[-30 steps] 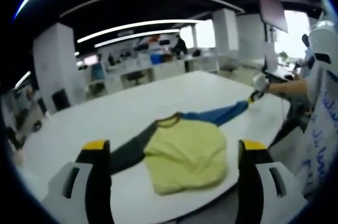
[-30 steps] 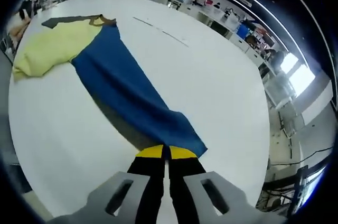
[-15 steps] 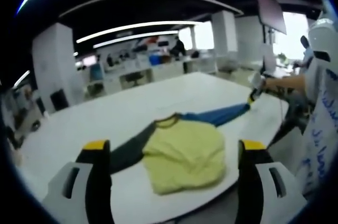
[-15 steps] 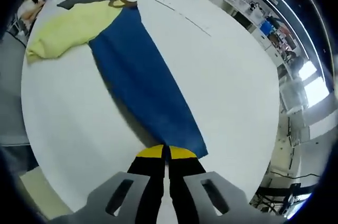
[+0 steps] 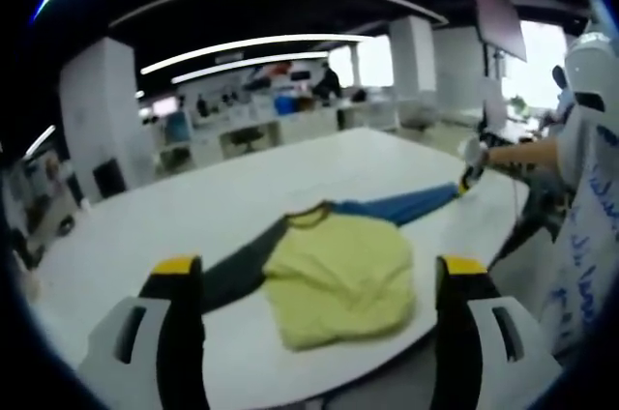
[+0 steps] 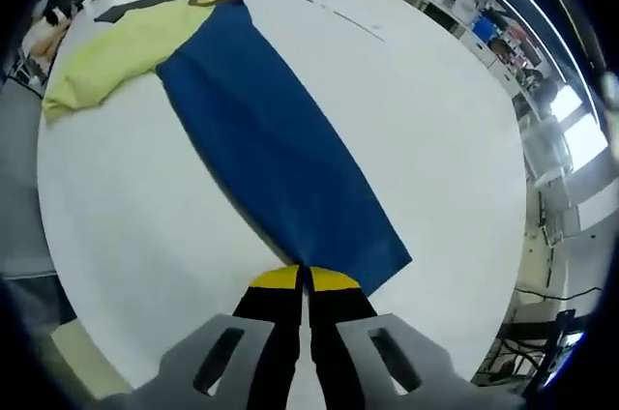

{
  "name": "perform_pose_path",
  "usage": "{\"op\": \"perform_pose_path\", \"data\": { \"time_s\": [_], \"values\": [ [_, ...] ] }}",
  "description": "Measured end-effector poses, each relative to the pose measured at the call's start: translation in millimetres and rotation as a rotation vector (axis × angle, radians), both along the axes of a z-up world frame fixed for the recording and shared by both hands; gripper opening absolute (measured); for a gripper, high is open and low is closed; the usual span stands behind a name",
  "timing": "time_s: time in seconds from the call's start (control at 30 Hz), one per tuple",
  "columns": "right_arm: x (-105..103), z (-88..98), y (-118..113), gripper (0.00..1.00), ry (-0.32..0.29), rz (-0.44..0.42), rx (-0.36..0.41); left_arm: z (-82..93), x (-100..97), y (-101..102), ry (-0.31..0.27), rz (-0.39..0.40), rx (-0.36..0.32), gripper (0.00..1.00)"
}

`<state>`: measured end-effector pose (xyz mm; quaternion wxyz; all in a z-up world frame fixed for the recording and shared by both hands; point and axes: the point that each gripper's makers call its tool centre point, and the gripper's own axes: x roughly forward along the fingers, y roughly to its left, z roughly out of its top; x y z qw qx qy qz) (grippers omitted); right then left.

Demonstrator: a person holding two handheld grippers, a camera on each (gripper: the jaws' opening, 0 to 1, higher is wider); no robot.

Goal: Fold the garment on the visible template until the final outline fits inside the template.

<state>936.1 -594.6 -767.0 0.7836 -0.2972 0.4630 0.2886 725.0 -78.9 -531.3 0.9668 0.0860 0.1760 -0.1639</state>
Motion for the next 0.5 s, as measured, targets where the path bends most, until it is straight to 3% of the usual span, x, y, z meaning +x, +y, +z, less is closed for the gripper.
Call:
{"op": "perform_pose_path", "data": {
  "time_s": [0.17, 0.23, 0.5],
  "values": [
    [-2, -4.0, 2, 0.03, -0.002, 0.016, -0.018, -2.7, 2.1, 0, 0.003, -0.010, -0.004, 0.96],
    [-2, -7.2, -1, 0.08, 0.011, 0.008, -0.014, -2.5, 2.7, 0, 0.001, -0.015, -0.008, 0.95],
    [4, 23.1, -9, 0.24, -0.108, -0.077, 0.026, -2.8, -0.3, 7, -0.004, -0.011, -0.014, 0.96]
  ]
}}
